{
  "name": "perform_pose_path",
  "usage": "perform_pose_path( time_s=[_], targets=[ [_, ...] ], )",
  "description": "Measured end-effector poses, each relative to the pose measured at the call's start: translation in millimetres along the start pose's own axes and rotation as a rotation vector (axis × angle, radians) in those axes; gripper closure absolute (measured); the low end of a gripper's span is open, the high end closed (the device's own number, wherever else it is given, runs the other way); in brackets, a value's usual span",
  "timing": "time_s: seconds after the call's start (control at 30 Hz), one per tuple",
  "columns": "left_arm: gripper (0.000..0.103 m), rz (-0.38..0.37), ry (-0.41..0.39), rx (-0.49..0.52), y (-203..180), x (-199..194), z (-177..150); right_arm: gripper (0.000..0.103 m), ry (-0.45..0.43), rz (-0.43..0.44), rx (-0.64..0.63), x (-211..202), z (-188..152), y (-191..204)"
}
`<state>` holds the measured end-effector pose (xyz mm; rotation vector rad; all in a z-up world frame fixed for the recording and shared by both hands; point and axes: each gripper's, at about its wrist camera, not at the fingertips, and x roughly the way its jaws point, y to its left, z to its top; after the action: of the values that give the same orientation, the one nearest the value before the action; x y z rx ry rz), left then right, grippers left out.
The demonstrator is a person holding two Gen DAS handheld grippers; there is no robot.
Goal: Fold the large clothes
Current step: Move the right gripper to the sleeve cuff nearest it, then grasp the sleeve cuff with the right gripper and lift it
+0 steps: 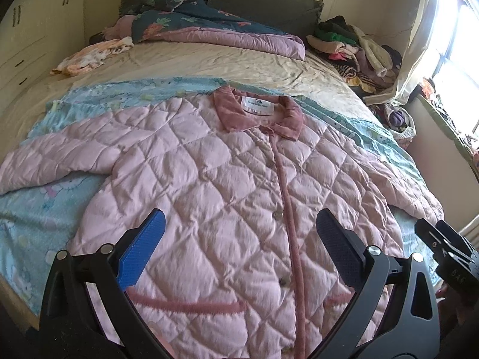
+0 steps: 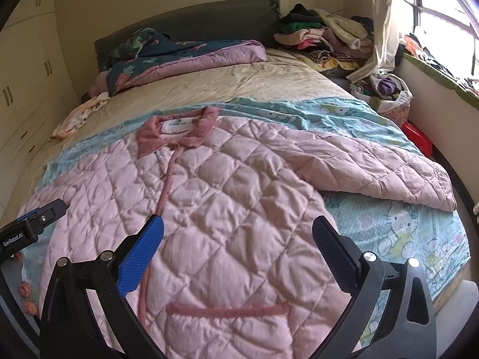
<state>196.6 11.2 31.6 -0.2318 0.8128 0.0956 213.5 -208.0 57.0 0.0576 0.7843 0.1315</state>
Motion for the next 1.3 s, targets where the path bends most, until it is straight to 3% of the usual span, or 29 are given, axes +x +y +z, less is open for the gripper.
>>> perform_pose_path(
  time_s=[0.17,0.5,1.07,1.3],
  targets=[
    [0.008,-0.013,0.014,0.011,-10.7,19.2,12.5,0.004,-0.008,-0.041,0.058,13.0,12.7,-28.0],
    [0.008,-0.024,0.048,0.046,-39.9,62.6,29.1,0.004,0.008,-0.173,0.225,44.5,25.4,-120.6],
    [0.008,-0.025,0.145,0.104,-77.6,144.1,49.3,0.004,0.089,-0.301,0.572,95.0,1.9,-273.1],
    [0.008,0.014,0.140,0.088,-75.5,167.1,63.9,0.004,0.088,-0.321,0.706,113.5,-9.0,-327.2]
  ],
)
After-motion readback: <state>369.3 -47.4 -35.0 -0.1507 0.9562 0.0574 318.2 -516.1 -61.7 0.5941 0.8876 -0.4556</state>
